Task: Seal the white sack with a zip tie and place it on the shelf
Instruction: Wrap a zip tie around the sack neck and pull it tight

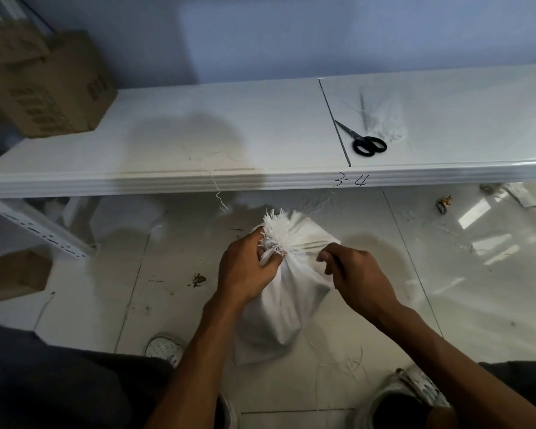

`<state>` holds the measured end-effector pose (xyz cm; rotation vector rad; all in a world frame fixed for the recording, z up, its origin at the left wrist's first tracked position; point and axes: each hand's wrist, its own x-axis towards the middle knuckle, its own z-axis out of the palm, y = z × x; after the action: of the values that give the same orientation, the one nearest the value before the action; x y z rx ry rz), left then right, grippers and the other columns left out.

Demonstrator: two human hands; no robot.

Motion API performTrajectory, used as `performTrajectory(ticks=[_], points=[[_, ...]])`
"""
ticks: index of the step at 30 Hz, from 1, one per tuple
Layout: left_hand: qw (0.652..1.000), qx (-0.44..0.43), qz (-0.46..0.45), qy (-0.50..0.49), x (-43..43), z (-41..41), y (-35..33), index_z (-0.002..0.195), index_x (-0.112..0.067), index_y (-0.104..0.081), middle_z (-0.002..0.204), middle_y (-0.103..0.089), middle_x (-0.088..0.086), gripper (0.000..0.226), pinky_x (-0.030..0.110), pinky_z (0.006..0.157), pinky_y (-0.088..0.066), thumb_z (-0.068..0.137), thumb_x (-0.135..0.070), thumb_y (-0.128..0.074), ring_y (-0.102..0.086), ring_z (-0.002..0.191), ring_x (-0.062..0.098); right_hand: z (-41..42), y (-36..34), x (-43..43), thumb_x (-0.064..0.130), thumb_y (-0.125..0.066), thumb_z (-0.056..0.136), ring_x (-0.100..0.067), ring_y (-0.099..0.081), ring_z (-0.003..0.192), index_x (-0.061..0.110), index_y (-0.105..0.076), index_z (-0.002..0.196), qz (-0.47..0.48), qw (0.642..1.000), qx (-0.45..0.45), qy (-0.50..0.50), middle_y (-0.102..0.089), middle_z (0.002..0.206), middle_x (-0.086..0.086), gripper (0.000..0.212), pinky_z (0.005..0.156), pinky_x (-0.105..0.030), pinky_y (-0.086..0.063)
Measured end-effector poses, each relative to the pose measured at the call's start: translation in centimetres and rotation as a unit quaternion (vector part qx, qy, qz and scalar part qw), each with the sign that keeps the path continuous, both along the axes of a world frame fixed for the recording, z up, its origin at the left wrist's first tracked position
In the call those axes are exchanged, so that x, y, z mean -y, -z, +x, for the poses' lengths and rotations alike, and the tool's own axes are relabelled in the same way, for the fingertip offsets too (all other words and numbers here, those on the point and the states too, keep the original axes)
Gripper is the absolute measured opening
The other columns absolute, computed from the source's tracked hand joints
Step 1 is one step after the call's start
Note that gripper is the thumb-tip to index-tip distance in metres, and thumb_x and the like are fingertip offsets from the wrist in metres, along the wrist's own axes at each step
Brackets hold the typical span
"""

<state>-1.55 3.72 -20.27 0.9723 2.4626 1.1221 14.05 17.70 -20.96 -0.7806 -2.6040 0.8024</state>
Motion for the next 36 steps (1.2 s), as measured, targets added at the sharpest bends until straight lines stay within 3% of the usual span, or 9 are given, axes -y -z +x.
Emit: performTrajectory(ticks=[2,4,8,11,15,19,27,32,36], points=[[1.000,-0.031,0.005,-0.003,0.2,0.1,0.0,0.098,-0.030,-0.064,0.077,-0.068,-0.009,0.026,0.035,0.071,-0.055,0.076,-0.043,-0.070,-0.063,0.075,0.017,-0.6,-0.1,-0.1,0.017,-0.051,0.097,-0.008,-0.057,0.060,0.019,-0.069,0.091,-0.003,1.000,-0.010,-0.002,-0.071,0.077,0.004,0.019,0.058,-0.031,-0.051],[0.998,-0.051,-0.023,0.023,0.3,-0.4,0.3,0.108,-0.026,-0.064,0.101,-0.067,-0.003,0.036,0.037,0.085,-0.051,0.077,-0.042,-0.071,-0.056,0.100,0.022,-1.1,-0.1,-0.4,0.018,-0.052,0.097,-0.008,-0.055,0.058,0.018,-0.069,0.091,-0.011,1.000,-0.015,0.001,-0.072,0.080,0.002,0.018,0.059,-0.033,-0.052],[0.995,0.073,-0.025,0.063,0.5,-1.1,0.3,0.115,-0.023,-0.062,0.120,-0.059,-0.002,0.056,0.045,0.101,-0.048,0.070,-0.054,-0.068,-0.050,0.121,0.025,-1.0,-0.1,-1.2,0.024,-0.054,0.096,-0.014,-0.063,0.059,0.016,-0.068,0.089,-0.040,0.999,-0.024,0.013,-0.071,0.076,0.002,0.017,0.060,-0.038,-0.054],[0.994,0.096,-0.008,0.045,0.4,-1.3,0.5,0.108,-0.022,-0.066,0.114,-0.069,0.000,0.043,0.043,0.097,-0.052,0.074,-0.046,-0.075,-0.063,0.112,0.022,-1.0,-0.1,-1.3,0.025,-0.056,0.095,-0.011,-0.064,0.060,0.016,-0.068,0.089,-0.060,0.998,-0.027,0.010,-0.069,0.074,0.005,0.016,0.061,-0.037,-0.055],[0.992,0.118,0.038,0.014,0.1,-1.1,0.2,0.108,-0.016,-0.070,0.108,-0.071,-0.002,0.027,0.018,0.082,-0.050,0.082,-0.020,-0.077,-0.066,0.093,0.003,-1.1,0.2,-1.3,0.024,-0.057,0.095,-0.011,-0.065,0.065,0.018,-0.068,0.088,-0.067,0.997,-0.039,0.004,-0.068,0.073,0.006,0.015,0.064,-0.034,-0.054],[0.996,0.066,0.054,-0.026,0.0,-1.3,0.2,0.105,-0.020,-0.072,0.110,-0.070,0.006,0.028,0.033,0.092,-0.054,0.078,-0.027,-0.078,-0.068,0.102,0.020,-1.5,0.0,-1.0,0.029,-0.062,0.092,-0.007,-0.064,0.070,0.021,-0.068,0.101,-0.067,0.996,-0.051,0.005,-0.067,0.084,0.006,0.014,0.062,-0.021,-0.050],[0.991,0.042,0.127,-0.016,-1.4,0.1,-2.3,0.097,-0.016,-0.072,0.089,-0.071,-0.011,0.017,0.021,0.079,-0.055,0.080,-0.015,-0.078,-0.069,0.084,0.002,-2.2,-2.4,-1.1,0.038,-0.061,0.091,-0.004,-0.064,0.062,0.025,-0.062,0.120,-0.028,0.994,-0.099,0.022,-0.052,0.119,0.009,0.032,0.062,-0.018,-0.050],[0.987,0.011,0.159,0.008,-3.5,0.3,-4.9,0.099,-0.016,-0.074,0.085,-0.067,-0.019,0.018,0.004,0.070,-0.047,0.082,-0.015,-0.077,-0.062,0.077,-0.018,-3.5,-4.9,-2.9,0.033,-0.055,0.095,-0.004,-0.059,0.060,0.019,-0.065,0.110,-0.021,0.988,-0.137,0.065,-0.062,0.113,0.004,0.023,0.066,-0.024,-0.051],[0.988,0.005,0.156,0.003,-5.5,0.1,-5.7,0.091,-0.015,-0.071,0.086,-0.074,-0.007,0.014,0.013,0.070,-0.051,0.082,-0.024,-0.077,-0.067,0.079,-0.002,-4.9,-7.0,-5.5,0.026,-0.054,0.096,-0.006,-0.054,0.067,0.017,-0.067,0.103,-0.010,0.977,-0.177,0.115,-0.066,0.101,0.003,0.018,0.064,-0.015,-0.039]])
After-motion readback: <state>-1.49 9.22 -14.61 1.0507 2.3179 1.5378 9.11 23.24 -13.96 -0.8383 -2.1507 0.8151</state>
